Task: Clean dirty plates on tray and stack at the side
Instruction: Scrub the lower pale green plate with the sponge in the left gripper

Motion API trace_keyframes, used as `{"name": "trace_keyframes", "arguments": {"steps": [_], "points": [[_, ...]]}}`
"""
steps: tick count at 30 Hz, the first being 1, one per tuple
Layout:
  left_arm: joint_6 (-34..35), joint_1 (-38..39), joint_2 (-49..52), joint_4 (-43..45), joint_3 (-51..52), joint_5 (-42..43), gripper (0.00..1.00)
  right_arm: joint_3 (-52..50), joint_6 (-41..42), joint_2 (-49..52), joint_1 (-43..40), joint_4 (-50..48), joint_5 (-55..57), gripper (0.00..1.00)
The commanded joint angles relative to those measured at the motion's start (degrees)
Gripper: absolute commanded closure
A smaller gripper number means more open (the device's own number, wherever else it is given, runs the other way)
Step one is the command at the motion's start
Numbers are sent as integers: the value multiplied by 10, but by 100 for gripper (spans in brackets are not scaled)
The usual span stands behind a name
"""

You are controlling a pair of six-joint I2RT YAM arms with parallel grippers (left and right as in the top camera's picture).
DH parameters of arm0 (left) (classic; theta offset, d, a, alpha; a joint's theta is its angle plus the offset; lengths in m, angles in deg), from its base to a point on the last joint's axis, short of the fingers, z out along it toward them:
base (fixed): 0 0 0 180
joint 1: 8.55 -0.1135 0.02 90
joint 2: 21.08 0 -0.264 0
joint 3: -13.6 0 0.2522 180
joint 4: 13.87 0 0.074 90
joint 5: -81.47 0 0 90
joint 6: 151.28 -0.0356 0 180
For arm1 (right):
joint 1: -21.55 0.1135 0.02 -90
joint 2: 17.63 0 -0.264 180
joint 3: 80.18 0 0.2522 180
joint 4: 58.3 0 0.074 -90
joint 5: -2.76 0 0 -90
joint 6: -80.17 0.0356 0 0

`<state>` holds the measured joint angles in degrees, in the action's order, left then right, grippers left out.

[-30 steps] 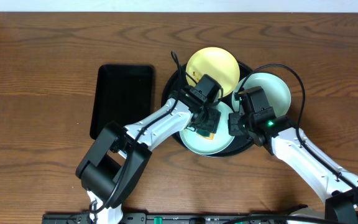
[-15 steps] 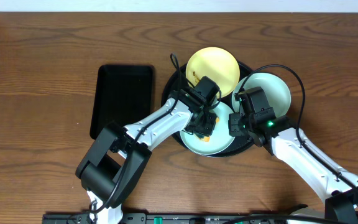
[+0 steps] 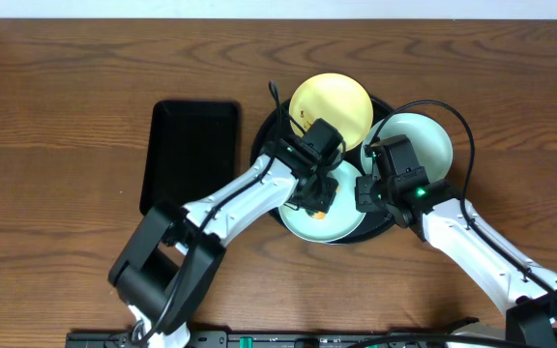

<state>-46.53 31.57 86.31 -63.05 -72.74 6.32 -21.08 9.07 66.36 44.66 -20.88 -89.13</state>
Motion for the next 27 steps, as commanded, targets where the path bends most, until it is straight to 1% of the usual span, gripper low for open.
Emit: {"name": "trace_keyframes", "arguments": {"steps": [1,8,14,17,21,24,27], "points": [[4,9,-33,2,-4,-84,92,-1,3,0,2,-1,-10,99],[19,13,-35,6,-4,-104,93,-1,3,0,2,-1,-10,99],[21,14,-35,-29,-4,-45,93,-1,3,0,2,-1,-10,99],[19,14,-35,-38,-4,-70,93,-1,3,0,2,-1,-10,99],[19,13,-36,-38,-5,-158,92,-1,3,0,2,-1,-10,99],[19,0,-49,-43,-13,-168,93,-1,3,0,2,-1,-10,99],[26,-19,-88,-45,-16,-168,92,0,4,0,2,-3,-10,99]]}}
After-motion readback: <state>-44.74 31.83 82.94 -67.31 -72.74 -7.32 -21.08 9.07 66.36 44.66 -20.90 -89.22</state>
